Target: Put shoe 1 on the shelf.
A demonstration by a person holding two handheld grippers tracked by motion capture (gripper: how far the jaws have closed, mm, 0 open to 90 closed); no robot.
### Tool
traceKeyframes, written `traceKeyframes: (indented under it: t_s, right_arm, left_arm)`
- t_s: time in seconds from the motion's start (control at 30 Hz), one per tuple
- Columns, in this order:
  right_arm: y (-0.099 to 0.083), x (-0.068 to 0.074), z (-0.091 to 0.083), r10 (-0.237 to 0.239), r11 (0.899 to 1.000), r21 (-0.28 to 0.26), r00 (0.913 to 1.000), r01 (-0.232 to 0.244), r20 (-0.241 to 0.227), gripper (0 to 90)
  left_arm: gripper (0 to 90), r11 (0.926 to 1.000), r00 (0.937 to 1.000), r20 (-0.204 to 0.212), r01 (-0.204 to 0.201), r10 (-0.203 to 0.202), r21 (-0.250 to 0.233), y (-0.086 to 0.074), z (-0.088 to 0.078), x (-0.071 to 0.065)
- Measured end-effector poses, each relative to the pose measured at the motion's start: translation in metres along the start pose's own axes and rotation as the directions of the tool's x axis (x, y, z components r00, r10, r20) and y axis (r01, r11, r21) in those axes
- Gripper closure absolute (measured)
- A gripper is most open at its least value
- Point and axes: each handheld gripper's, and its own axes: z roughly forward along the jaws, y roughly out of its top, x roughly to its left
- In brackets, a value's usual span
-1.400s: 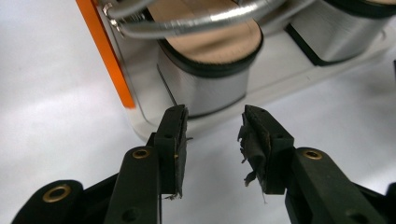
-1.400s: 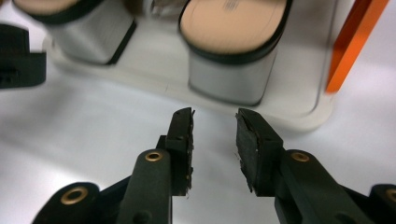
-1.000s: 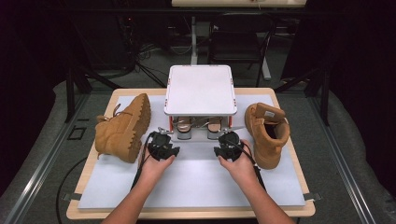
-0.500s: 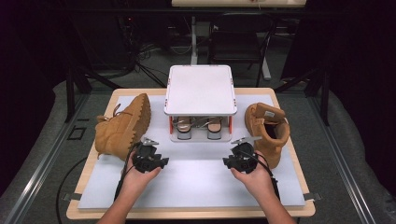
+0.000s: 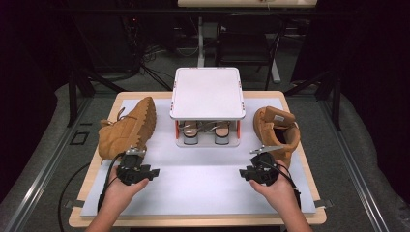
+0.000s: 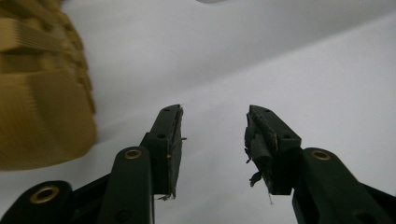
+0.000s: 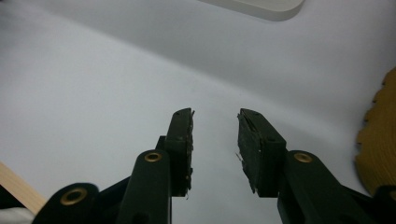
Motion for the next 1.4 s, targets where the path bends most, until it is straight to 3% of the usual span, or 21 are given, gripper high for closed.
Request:
traceKeyframes:
  t_s: [0.17, 0.23, 0.3, 0.37, 0.4, 0.5, 0.53, 0.57, 0.6, 0.7, 0.73, 0.77, 0.8, 0.83, 0.87, 0.9, 1.0, 1.27, 1.4]
  right_arm:
    - [0.001, -0.003, -0.003, -0.001, 1.000, 0.001, 1.0000, 0.001, 0.007, 64.9]
    - [0.001, -0.006, -0.002, 0.009, 0.999, 0.033, 0.9999, -0.009, -0.008, 61.1]
    - [0.002, -0.007, -0.001, 0.027, 0.999, 0.036, 0.9994, -0.026, -0.022, 59.4]
    - [0.003, -0.007, 0.000, 0.050, 0.998, 0.027, 0.9979, -0.049, -0.041, 57.9]
    - [0.003, -0.007, 0.000, 0.050, 0.998, 0.027, 0.9979, -0.049, -0.041, 57.9]
    - [0.004, -0.003, 0.000, 0.049, 0.999, 0.014, 0.9977, -0.049, -0.046, 57.7]
    - [0.004, -0.003, 0.000, 0.049, 0.999, 0.014, 0.9977, -0.049, -0.046, 57.7]
    - [0.003, -0.002, 0.002, 0.043, 0.999, 0.013, 0.9981, -0.043, -0.043, 57.6]
    - [0.003, -0.002, 0.002, 0.043, 0.999, 0.013, 0.9981, -0.043, -0.043, 57.6]
    - [0.002, 0.000, 0.004, 0.041, 0.999, 0.015, 0.9981, -0.041, -0.045, 57.1]
    - [0.001, 0.000, 0.005, 0.042, 0.999, 0.024, 0.9981, -0.041, -0.044, 57.0]
    - [0.001, 0.000, 0.005, 0.042, 0.999, 0.024, 0.9981, -0.041, -0.044, 57.0]
    - [0.000, 0.000, 0.007, 0.048, 0.999, 0.021, 0.9976, -0.047, -0.049, 57.0]
    - [0.000, 0.000, 0.007, 0.048, 0.999, 0.021, 0.9976, -0.047, -0.049, 57.0]
    - [0.000, 0.000, 0.008, 0.050, 0.999, 0.025, 0.9976, -0.048, -0.048, 56.9]
    - [-0.001, 0.000, 0.009, 0.050, 0.998, 0.027, 0.9978, -0.049, -0.044, 56.5]
    - [-0.002, 0.000, 0.010, 0.052, 0.998, 0.022, 0.9975, -0.051, -0.048, 55.3]
    - [-0.004, -0.003, 0.014, 0.052, 0.998, 0.026, 0.9978, -0.051, -0.041, 54.3]
    - [-0.005, -0.003, 0.016, 0.050, 0.998, 0.026, 0.9980, -0.049, -0.038, 54.1]
  left_arm:
    - [53.7, 0.9999, 0.9996, -0.027, 0.006, -0.005, 0.016, 0.006, -0.016, 0.014]
    - [50.7, 0.9981, 0.9989, -0.032, 0.035, -0.033, 0.051, 0.012, -0.028, 0.027]
    - [49.3, 0.9972, 0.9985, -0.032, 0.046, -0.044, 0.059, 0.015, -0.032, 0.032]
    - [49.2, 0.9928, 0.9963, -0.030, 0.083, -0.081, 0.086, 0.024, -0.043, 0.045]
    - [48.5, 0.9928, 0.9963, -0.030, 0.083, -0.081, 0.086, 0.024, -0.043, 0.045]
    - [47.6, 0.9851, 0.9917, -0.077, 0.112, -0.103, 0.131, 0.034, -0.054, 0.062]
    - [47.3, 0.9851, 0.9917, -0.077, 0.112, -0.103, 0.131, 0.034, -0.054, 0.062]
    - [46.6, 0.9793, 0.9878, -0.093, 0.138, -0.125, 0.148, 0.038, -0.057, 0.071]
    - [46.3, 0.9793, 0.9878, -0.093, 0.138, -0.125, 0.148, 0.038, -0.057, 0.071]
    - [45.4, 0.9698, 0.9823, -0.099, 0.174, -0.159, 0.171, 0.044, -0.061, 0.084]
    - [44.4, 0.9624, 0.9764, -0.108, 0.204, -0.187, 0.179, 0.047, -0.061, 0.092]
    - [43.8, 0.9624, 0.9764, -0.108, 0.204, -0.187, 0.179, 0.047, -0.061, 0.092]
    - [43.4, 0.9547, 0.9709, -0.119, 0.228, -0.208, 0.191, 0.050, -0.061, 0.101]
    - [42.7, 0.9547, 0.9709, -0.119, 0.228, -0.208, 0.191, 0.050, -0.061, 0.101]
    - [42.7, 0.9497, 0.9674, -0.121, 0.243, -0.223, 0.197, 0.051, -0.061, 0.105]
    - [41.8, 0.9406, 0.9592, -0.128, 0.274, -0.252, 0.201, 0.054, -0.060, 0.113]
    - [41.4, 0.9375, 0.9571, -0.149, 0.276, -0.249, 0.211, 0.058, -0.059, 0.119]
    - [36.4, 0.9251, 0.9415, -0.192, 0.315, -0.277, 0.212, 0.071, -0.052, 0.137]
    - [34.4, 0.9130, 0.9318, -0.197, 0.345, -0.305, 0.218, 0.078, -0.048, 0.144]
